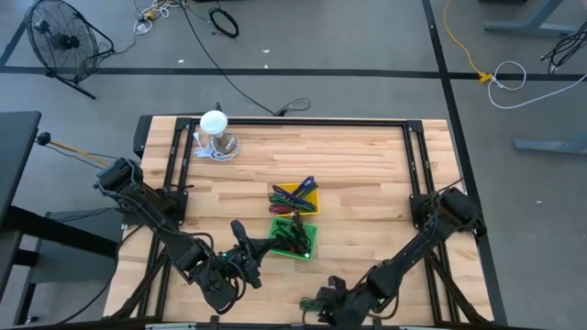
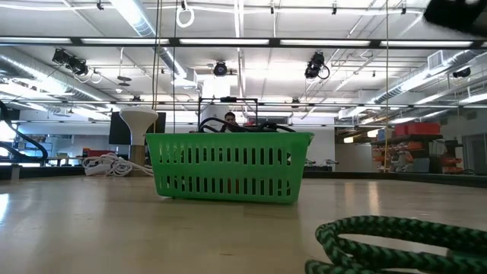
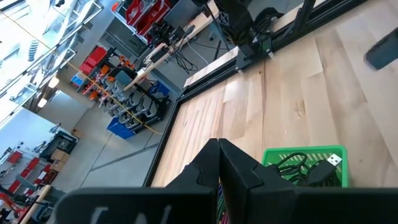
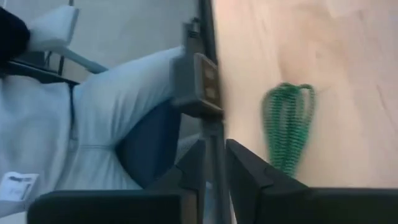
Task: Pick & Place USB Port
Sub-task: Put the green and black USB cable into the yellow bin
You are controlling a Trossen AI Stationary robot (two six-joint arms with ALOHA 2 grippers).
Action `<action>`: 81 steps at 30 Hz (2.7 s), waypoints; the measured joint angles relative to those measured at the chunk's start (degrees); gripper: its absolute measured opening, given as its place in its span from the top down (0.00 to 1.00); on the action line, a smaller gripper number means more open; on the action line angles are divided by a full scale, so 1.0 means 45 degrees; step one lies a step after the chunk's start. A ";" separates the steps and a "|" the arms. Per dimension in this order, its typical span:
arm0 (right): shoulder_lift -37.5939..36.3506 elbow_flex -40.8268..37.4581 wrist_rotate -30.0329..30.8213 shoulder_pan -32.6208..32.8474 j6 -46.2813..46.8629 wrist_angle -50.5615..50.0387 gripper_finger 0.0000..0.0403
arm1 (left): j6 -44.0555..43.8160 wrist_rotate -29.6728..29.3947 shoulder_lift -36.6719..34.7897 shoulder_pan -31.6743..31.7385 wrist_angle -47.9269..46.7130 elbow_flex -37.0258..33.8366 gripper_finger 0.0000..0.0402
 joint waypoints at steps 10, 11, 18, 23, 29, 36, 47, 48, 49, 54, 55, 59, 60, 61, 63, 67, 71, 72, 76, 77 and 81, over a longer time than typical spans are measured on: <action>0.1166 0.1342 -0.1090 0.0123 0.1049 -0.2198 0.87 | -0.0238 0.0000 0.0000 0.0000 -0.0008 0.0000 0.97; 0.1178 0.1329 -0.1128 0.0110 0.1049 -0.2388 0.87 | -0.0238 0.0000 0.0000 0.0000 -0.0007 0.0000 0.97; 0.1104 0.1339 -0.1232 -0.0044 0.0736 -0.2488 0.87 | -0.0237 0.0000 0.0000 0.0000 -0.0014 0.0000 0.97; 0.1086 0.1337 -0.1696 -0.0093 0.1418 -0.3596 0.87 | -0.0238 0.0000 0.0000 0.0000 -0.0019 0.0000 0.97; 0.1081 0.1339 -0.1566 -0.0148 0.1573 -0.3830 0.87 | -0.0238 0.0000 0.0000 0.0000 -0.0058 0.0000 0.97; 0.1057 0.1233 -0.0969 -0.0197 0.1483 -0.4483 0.90 | -0.0243 0.0000 0.0000 0.0000 -0.0058 0.0000 0.97; 0.1057 0.1227 -0.1890 -0.0216 0.1602 -0.3995 0.93 | -0.0257 0.0000 0.0000 0.0000 -0.0102 0.0000 0.97; 0.1057 0.1227 -0.1777 -0.0216 0.1602 -0.3999 0.93 | -0.0257 0.0000 0.0000 0.0000 -0.0106 0.0000 0.97; 0.1057 0.1227 -0.1689 -0.0216 0.1599 -0.3994 0.92 | -0.0259 0.0000 0.0000 0.0000 -0.0112 0.0000 0.97; 0.1057 0.1154 -0.1328 -0.0216 0.1213 -0.3899 0.85 | -0.0260 0.0000 0.0000 0.0000 -0.0129 0.0000 0.97; 0.1057 0.1065 -0.1248 -0.0216 0.1214 -0.3859 0.83 | -0.0261 0.0000 0.0000 0.0000 -0.0136 0.0000 0.97; 0.1057 0.0702 -0.1206 -0.0216 0.1391 -0.3655 0.77 | -0.0260 0.0000 0.0000 0.0000 -0.0146 0.0000 0.97; 0.1057 0.0520 -0.1198 -0.0216 0.1490 -0.3389 0.76 | -0.0257 0.0000 0.0000 0.0000 -0.0146 0.0000 0.97; 0.1057 0.0295 -0.1209 -0.0216 0.1622 -0.3048 0.75 | -0.0258 0.0000 0.0000 0.0000 -0.0146 0.0000 0.97; 0.1072 -0.0046 -0.1286 -0.0216 0.1693 -0.2156 0.74 | -0.0262 0.0000 0.0000 0.0000 -0.0148 0.0000 0.97; 0.1057 -0.0535 -0.1366 -0.0216 0.1656 -0.1005 0.72 | -0.0312 0.0000 0.0000 0.0000 -0.0149 0.0000 0.97; 0.1011 -0.1059 -0.1532 -0.0218 0.2056 -0.0766 0.73 | -0.0330 0.0001 0.0000 0.0000 -0.0151 0.0000 0.97; 0.0995 -0.1171 -0.1575 -0.0226 0.2277 -0.0650 0.73 | -0.0330 0.0002 0.0000 0.0000 -0.0151 0.0000 0.97; 0.0960 -0.1564 -0.1571 -0.0221 0.2111 -0.0010 0.74 | -0.0335 0.0005 0.0000 0.0000 -0.0155 0.0000 0.97; 0.0960 -0.1592 -0.1551 -0.0221 0.2128 -0.0008 0.75 | -0.0335 0.0005 0.0000 0.0001 -0.0155 0.0000 0.97; 0.0982 -0.1610 -0.1546 -0.0226 0.2204 -0.0152 0.90 | -0.0340 0.0004 0.0000 0.0005 -0.0155 0.0000 0.97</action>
